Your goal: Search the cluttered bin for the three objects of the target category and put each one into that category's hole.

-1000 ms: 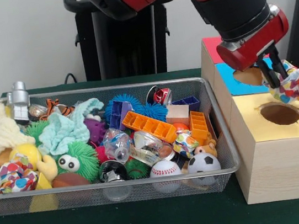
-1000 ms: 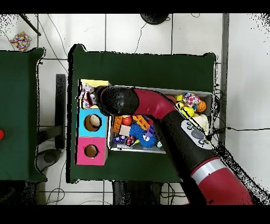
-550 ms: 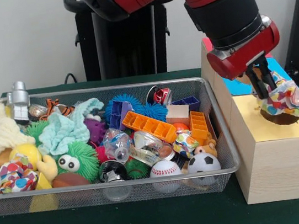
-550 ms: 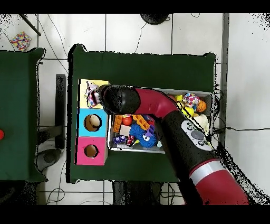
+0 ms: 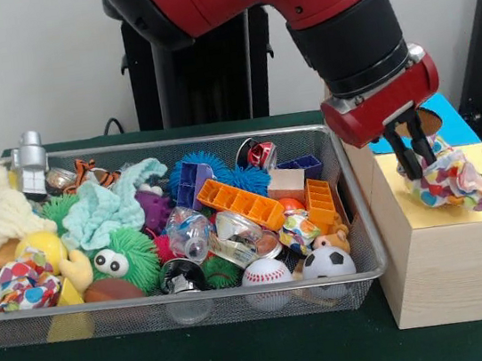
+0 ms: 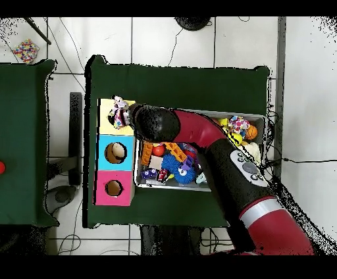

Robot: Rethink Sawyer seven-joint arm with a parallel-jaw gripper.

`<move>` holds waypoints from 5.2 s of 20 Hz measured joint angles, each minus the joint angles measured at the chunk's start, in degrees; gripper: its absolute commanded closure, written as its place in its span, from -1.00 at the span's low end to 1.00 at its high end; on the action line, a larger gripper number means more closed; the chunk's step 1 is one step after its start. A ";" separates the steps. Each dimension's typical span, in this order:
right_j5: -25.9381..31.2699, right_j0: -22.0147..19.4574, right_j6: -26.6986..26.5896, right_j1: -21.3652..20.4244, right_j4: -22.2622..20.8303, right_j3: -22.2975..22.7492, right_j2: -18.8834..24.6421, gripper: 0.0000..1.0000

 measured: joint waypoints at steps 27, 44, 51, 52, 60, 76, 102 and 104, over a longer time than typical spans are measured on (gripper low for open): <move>-2.98 -2.60 0.00 3.84 0.06 -0.02 1.17 1.00; -2.97 1.66 0.00 1.33 0.43 -0.02 1.17 1.00; -2.97 1.98 0.00 1.28 0.47 -0.02 1.05 1.00; -2.97 1.98 0.00 1.28 0.47 -0.02 0.92 1.00; -2.98 2.32 0.00 1.24 0.48 -0.02 -0.65 1.00; -2.98 2.39 0.00 1.34 1.12 -0.02 -1.00 1.00; -1.34 3.48 0.00 2.22 4.35 -0.02 -2.63 1.00; -0.51 4.00 0.00 2.24 4.47 -0.03 -3.37 1.00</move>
